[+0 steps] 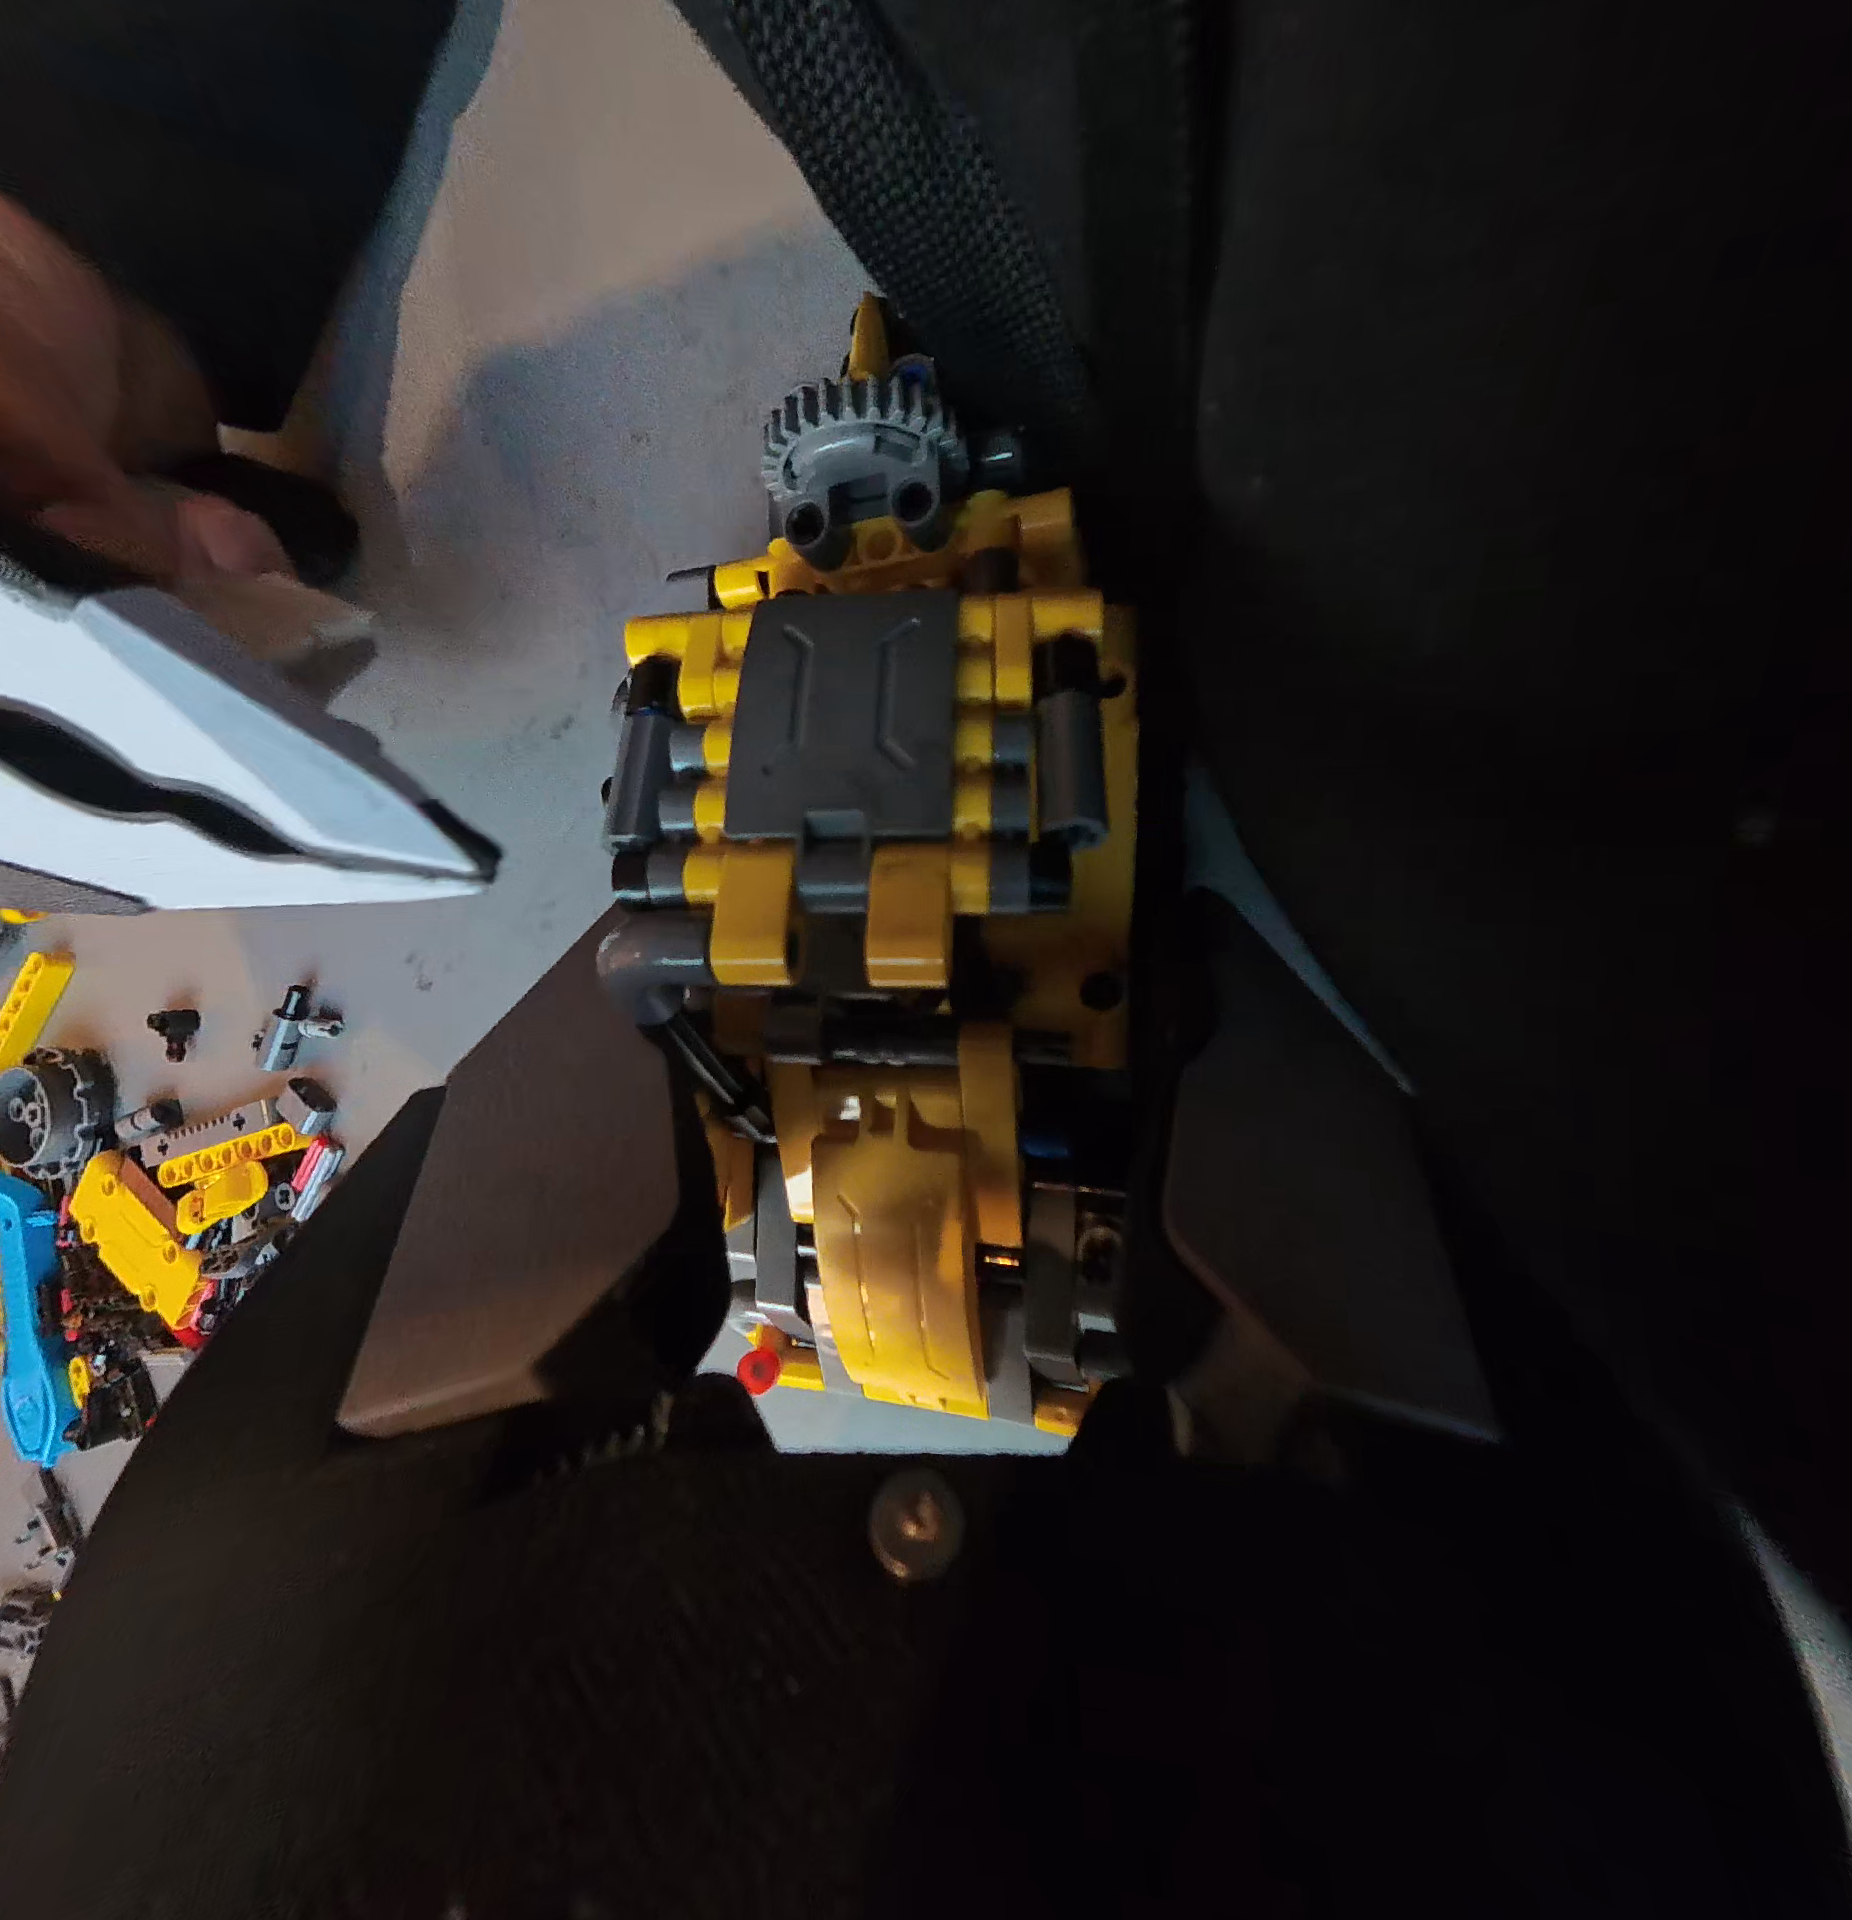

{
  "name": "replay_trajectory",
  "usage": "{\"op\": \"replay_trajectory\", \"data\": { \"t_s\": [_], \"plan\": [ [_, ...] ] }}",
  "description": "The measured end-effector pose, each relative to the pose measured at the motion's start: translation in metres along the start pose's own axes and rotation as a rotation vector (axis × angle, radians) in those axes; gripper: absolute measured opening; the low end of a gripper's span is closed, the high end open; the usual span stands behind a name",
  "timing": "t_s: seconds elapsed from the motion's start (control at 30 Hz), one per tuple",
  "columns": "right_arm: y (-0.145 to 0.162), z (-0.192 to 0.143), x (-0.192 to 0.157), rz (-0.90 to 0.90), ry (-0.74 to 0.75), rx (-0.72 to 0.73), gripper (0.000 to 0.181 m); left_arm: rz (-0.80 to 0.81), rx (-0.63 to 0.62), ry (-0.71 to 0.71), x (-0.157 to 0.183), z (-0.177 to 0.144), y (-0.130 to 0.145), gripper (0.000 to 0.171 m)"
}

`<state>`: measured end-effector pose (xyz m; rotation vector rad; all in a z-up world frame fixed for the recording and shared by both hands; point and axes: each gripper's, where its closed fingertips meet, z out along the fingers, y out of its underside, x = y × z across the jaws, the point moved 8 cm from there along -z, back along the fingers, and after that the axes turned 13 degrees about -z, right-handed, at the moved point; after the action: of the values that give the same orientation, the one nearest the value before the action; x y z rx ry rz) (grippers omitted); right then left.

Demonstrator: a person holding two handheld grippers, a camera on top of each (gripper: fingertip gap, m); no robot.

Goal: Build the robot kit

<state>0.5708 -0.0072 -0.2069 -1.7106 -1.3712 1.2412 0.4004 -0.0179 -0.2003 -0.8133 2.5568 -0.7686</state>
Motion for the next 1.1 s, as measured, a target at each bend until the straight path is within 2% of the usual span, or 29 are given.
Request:
{"op": "replay_trajectory", "data": {
  "t_s": [0.03,0.07,0.1,0.13,0.17,0.23,0.3,0.37,0.4,0.43,0.47,0.57,0.63,0.77,1.1],
  "plan": [
    [0.002,-0.007,0.003,0.002,0.02,0.003,0.0,-0.001,0.003,-0.001,0.0,0.0,0.0,0.094],
    [-0.004,0.003,-0.005,0.019,-0.061,0.059,0.0,0.0,0.003,-0.002,0.0,0.0,0.0,0.094],
    [-0.01,0.027,-0.023,0.015,-0.197,0.06,0.0,0.002,0.003,0.0,-0.001,0.001,0.0,0.094],
    [-0.017,0.047,-0.036,-0.033,-0.23,0.052,0.0,0.023,0.009,0.016,0.003,0.0,-0.001,0.093],
    [-0.017,0.042,-0.031,-0.089,-0.171,0.0,0.0,-0.001,-0.002,0.0,0.001,0.0,-0.001,0.094],
    [-0.015,0.0,-0.005,-0.049,0.039,0.029,0.0,0.004,0.011,-0.003,0.0,0.0,0.0,0.094],
    [-0.009,-0.029,0.005,0.025,0.072,0.116,0.0,0.004,0.014,-0.003,0.0,0.0,0.0,0.094],
    [0.004,-0.009,0.001,0.012,0.049,0.003,0.0,0.004,0.013,-0.002,-0.001,0.0,0.0,0.094],
    [0.005,0.008,-0.006,0.017,-0.019,-0.055,0.0,0.005,0.012,0.0,-0.001,0.0,0.0,0.094],
    [-0.001,0.021,-0.015,-0.02,-0.074,-0.045,0.0,0.009,0.01,0.009,0.0,0.0,0.0,0.094],
    [-0.003,0.022,-0.015,-0.055,-0.047,-0.045,0.0,0.007,0.01,0.002,0.0,0.0,0.0,0.094],
    [-0.001,0.007,-0.006,0.03,-0.08,0.023,0.0,0.0,0.01,-0.003,-0.001,0.001,0.0,0.094],
    [0.0,0.004,-0.008,0.009,-0.08,0.022,0.0,0.002,0.021,-0.001,-0.002,0.001,0.001,0.095],
    [-0.003,0.014,-0.013,0.005,-0.133,0.023,0.003,0.005,0.021,0.001,-0.002,0.001,0.001,0.095],
    [-0.003,0.019,-0.014,-0.004,-0.114,0.003,0.0,-0.002,0.033,0.001,-0.002,0.003,0.001,0.094]
  ]
}}
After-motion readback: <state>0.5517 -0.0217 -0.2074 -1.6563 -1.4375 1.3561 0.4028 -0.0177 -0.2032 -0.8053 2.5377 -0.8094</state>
